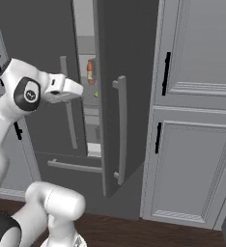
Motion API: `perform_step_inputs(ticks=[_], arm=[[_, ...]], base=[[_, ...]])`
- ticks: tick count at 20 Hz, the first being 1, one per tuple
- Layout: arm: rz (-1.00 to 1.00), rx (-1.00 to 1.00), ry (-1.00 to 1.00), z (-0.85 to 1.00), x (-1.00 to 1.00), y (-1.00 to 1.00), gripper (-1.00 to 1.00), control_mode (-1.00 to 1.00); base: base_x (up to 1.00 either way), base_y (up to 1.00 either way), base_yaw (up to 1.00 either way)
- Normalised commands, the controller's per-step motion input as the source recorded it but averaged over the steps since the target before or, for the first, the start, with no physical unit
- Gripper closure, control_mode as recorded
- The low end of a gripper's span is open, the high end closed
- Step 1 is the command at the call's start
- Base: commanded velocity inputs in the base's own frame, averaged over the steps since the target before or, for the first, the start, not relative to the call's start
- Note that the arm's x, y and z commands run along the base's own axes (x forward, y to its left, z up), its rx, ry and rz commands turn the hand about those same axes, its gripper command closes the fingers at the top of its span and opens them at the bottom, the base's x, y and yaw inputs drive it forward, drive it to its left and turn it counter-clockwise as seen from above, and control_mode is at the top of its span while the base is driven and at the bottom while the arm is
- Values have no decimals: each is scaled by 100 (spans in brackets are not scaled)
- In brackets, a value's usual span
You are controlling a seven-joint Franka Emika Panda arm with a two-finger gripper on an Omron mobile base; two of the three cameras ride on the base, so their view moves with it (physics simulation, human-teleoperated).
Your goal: Grab a lemon wedge from the fridge and one ice cube from the ice bowl, and put them in the glass of lemonade.
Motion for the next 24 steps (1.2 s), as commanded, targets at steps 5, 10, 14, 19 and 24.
perform_step_inputs(ticks=[5,10,14,19,24], arm=[[-8,-27,17,-84,85,6,-100,-100],[-8,-18,11,-70,100,0,-100,-100],[-22,-11,3,-14,26,-26,-100,-100],[-25,-1,5,0,-15,-79,-100,-100],[-24,0,1,0,-29,-100,-100,-100]], base=[[0,0,0],[0,0,0],[0,0,0],[0,0,0],[0,0,0]])
